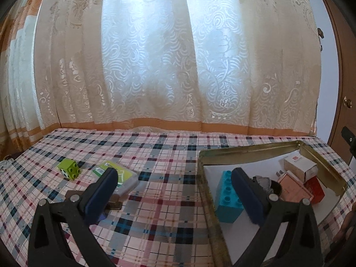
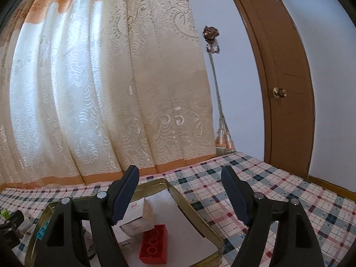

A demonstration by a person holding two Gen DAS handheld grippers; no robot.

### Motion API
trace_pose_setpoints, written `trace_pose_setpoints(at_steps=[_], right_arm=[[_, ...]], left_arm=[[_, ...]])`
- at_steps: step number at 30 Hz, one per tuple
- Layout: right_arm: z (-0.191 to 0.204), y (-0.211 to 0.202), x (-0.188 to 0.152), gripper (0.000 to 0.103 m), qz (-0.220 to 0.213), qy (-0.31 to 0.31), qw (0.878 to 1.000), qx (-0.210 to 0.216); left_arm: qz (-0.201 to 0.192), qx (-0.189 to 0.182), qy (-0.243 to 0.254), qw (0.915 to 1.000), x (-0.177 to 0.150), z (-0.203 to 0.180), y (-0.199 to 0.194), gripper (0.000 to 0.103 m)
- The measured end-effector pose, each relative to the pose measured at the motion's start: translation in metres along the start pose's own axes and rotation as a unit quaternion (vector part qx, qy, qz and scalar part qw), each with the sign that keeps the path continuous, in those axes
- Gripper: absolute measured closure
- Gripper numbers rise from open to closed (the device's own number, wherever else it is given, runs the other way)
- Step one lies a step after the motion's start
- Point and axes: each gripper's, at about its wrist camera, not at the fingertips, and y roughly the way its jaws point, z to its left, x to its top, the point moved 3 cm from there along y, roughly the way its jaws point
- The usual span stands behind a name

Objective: Organize rigid objects
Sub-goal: 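Open both grippers and withdraw them from the tray toward the remaining objects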

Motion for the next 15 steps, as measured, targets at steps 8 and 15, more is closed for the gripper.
trace_pose_setpoints(at_steps=[8,15], right_arm=[[0.004,-0.006,-0.007,0.025,0.027,-0.002,1.000,-0.001],[0.017,-0.019,-0.013,0.025,0.036,0.007,0.999,0.014]], left_arm=[[0.004,0.011,-0.001,0.9999,-0.003,0.018,-0.002,0.001],[0.003,0.016,0.003,0.9999,-0.004,0.030,-0.006,0.001]])
